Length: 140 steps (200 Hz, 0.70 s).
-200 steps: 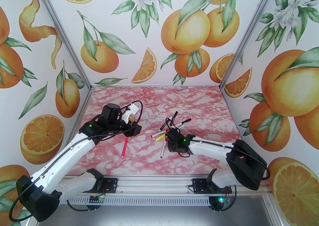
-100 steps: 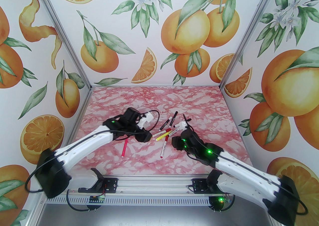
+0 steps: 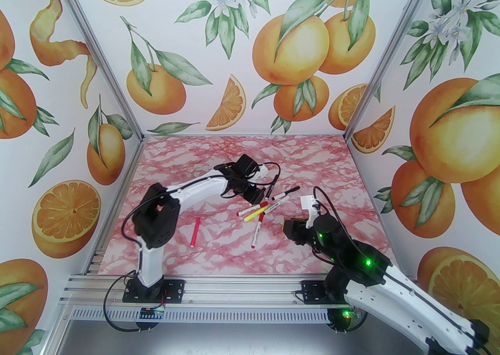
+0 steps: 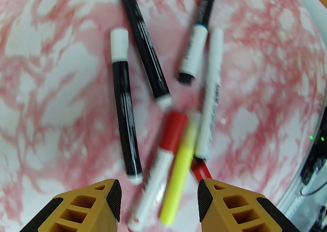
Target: Open the pen caps
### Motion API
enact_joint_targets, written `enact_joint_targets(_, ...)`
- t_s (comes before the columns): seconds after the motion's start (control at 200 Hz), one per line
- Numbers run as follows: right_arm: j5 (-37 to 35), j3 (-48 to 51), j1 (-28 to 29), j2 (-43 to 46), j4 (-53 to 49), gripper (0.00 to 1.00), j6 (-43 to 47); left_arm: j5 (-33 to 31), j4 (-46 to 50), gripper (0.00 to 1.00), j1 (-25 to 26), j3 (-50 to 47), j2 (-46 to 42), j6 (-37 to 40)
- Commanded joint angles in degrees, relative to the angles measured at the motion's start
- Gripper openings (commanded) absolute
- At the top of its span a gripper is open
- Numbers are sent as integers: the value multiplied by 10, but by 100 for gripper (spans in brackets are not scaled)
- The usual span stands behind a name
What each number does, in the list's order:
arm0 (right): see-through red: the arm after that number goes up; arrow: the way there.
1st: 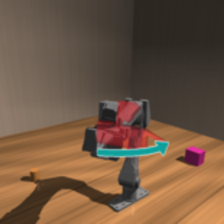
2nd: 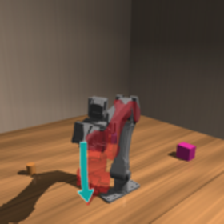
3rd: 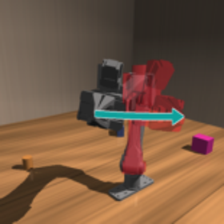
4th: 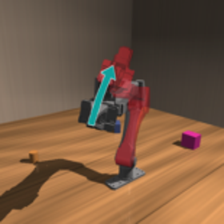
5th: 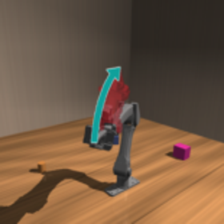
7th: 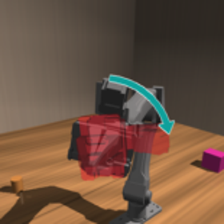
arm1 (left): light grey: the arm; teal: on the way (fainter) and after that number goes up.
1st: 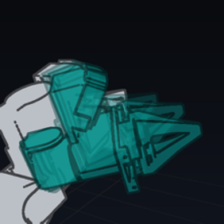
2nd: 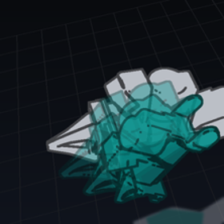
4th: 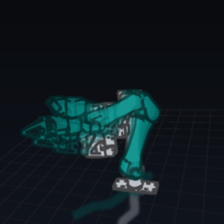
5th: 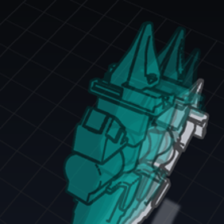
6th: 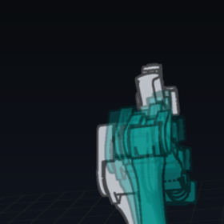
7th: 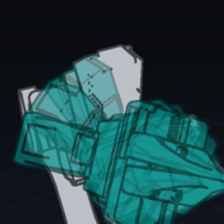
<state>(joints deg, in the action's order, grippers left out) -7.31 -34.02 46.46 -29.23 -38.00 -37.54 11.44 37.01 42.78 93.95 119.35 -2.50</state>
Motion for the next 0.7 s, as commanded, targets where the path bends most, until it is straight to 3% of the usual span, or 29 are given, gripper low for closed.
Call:
enact_joint_targets(0.0, 3, -17, 2, 3, -28, 38, 13, -23, 45, 51, 2, 75, 66, 21)
enact_joint_targets(0.25, 0, -19, 3, -14, -24, 38, 17, -22, 118, 49, 2, 190, 153, 34)
enact_joint_targets(0.695, 1, -12, 2, -55, 3, 39, 15, -49, 158, 34, 3, 245, 204, 61)
